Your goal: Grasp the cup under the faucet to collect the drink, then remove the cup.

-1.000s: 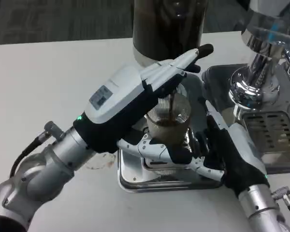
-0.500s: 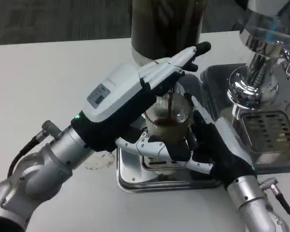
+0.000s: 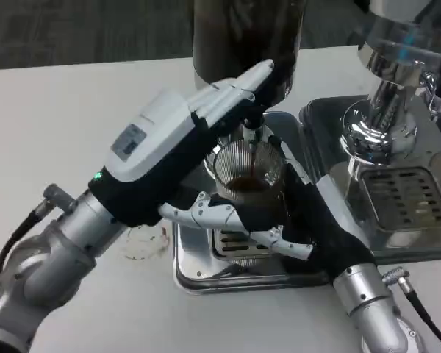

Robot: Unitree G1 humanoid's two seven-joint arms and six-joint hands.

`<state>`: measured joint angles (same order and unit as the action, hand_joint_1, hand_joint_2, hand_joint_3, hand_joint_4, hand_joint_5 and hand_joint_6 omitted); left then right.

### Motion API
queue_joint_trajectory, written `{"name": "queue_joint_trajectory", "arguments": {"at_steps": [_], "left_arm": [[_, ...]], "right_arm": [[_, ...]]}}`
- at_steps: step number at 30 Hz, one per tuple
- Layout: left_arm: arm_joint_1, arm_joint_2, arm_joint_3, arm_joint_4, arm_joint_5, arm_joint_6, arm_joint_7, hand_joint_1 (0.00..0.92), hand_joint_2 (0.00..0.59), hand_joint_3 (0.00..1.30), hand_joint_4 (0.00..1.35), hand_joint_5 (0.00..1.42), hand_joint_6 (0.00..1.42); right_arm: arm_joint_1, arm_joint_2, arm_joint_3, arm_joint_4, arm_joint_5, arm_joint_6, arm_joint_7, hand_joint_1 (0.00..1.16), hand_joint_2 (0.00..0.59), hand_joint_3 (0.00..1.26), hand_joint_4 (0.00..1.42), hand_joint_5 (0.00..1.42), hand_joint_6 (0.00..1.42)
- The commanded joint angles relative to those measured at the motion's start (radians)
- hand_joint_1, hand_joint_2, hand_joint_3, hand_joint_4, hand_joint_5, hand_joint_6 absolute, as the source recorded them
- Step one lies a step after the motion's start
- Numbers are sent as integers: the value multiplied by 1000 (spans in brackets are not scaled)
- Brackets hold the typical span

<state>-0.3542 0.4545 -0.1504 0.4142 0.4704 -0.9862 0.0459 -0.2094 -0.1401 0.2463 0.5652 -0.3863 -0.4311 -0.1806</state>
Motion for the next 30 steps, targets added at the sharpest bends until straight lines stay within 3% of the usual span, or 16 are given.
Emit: {"name": "queue_joint_trajectory", "arguments": {"at_steps": [1, 9, 16, 23, 30], "left_arm": [[14, -5, 63, -29, -26, -1, 50, 0, 85, 0, 0, 179, 131], [38, -14, 144, -83, -73, -7, 87, 0, 98, 0, 0, 144, 112], [119, -8, 243, -128, -12, -17, 169, 0, 115, 1, 0, 139, 107], [239, 8, 289, -61, -8, 13, 196, 0, 136, 4, 0, 139, 106], [321, 14, 290, 25, -16, 64, 202, 0, 142, 5, 0, 139, 106]], "right_arm": [[-3, 3, -3, 19, 5, -15, 0, 577, 199, 0, 0, 0, 109], [-3, 3, -8, 19, 9, -22, 2, 581, 200, 0, 0, 0, 112], [-1, 16, -17, 17, 34, -28, 14, 591, 197, 0, 0, 0, 112], [-11, 20, -15, 22, 39, -8, 28, 624, 188, 0, 0, 0, 113], [-29, 20, -17, 55, 50, 1, 53, 657, 178, 0, 0, 0, 113]]}}
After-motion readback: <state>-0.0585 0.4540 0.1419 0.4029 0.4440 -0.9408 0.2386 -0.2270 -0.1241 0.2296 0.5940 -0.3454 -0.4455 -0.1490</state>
